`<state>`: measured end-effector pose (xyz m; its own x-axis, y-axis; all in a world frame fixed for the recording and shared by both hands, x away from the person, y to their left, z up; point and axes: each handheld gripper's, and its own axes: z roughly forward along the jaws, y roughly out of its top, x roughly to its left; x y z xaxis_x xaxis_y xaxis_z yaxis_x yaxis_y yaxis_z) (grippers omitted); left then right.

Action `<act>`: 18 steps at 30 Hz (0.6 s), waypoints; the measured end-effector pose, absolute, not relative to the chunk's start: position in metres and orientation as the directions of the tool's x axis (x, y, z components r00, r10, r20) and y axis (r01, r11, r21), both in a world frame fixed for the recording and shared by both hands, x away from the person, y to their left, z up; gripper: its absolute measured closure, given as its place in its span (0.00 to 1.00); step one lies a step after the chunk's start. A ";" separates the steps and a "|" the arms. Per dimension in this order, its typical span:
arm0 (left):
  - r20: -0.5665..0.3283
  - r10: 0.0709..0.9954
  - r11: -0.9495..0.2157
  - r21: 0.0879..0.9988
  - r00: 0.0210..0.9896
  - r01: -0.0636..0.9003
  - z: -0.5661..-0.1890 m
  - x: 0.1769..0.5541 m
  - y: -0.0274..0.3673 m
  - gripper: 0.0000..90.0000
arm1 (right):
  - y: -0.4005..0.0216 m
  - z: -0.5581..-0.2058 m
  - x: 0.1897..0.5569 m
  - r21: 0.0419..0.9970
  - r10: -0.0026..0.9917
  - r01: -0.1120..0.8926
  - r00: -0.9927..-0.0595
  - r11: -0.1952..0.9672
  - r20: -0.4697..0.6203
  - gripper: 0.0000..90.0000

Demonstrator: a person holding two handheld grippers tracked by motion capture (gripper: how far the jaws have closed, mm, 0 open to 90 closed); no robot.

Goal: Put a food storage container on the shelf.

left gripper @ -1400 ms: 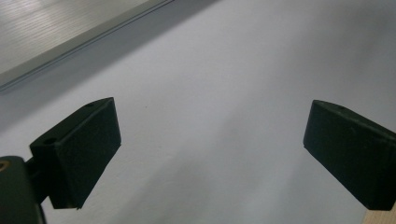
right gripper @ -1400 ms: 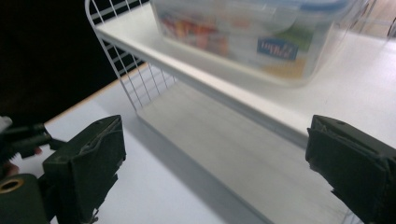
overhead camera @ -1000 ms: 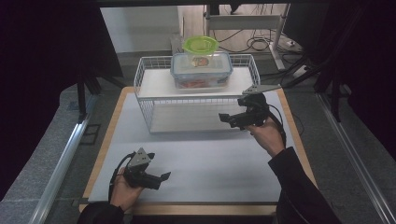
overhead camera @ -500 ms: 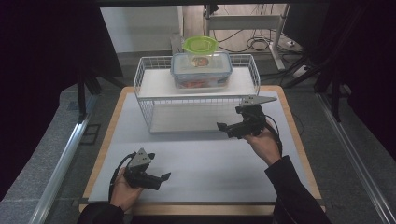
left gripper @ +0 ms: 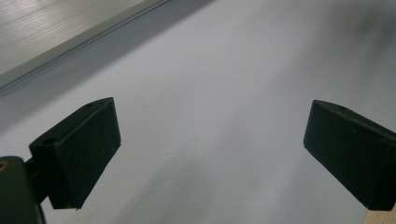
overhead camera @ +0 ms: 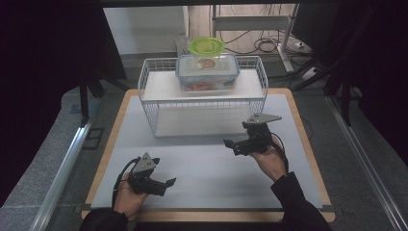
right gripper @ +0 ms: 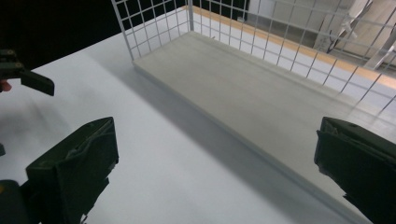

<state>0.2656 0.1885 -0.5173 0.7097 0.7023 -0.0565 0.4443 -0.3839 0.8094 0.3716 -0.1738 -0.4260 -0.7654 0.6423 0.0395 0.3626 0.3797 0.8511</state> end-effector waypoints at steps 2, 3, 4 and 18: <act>-0.055 0.701 -0.386 0.809 0.711 0.444 -0.517 0.266 0.188 0.04 | -0.176 -0.428 0.369 0.853 0.642 0.369 -0.765 0.369 0.053 0.00; -0.054 0.701 -0.387 0.809 0.711 0.443 -0.517 0.265 0.188 0.04 | -0.177 -0.429 0.367 0.853 0.642 0.372 -0.764 0.365 0.059 0.00; -0.054 0.700 -0.387 0.809 0.712 0.443 -0.517 0.265 0.188 0.04 | -0.178 -0.430 0.365 0.853 0.644 0.375 -0.763 0.364 0.061 0.00; -0.052 0.698 -0.392 0.806 0.714 0.443 -0.518 0.265 0.187 0.04 | -0.197 -0.453 0.343 0.849 0.666 0.384 -0.744 0.364 0.051 0.00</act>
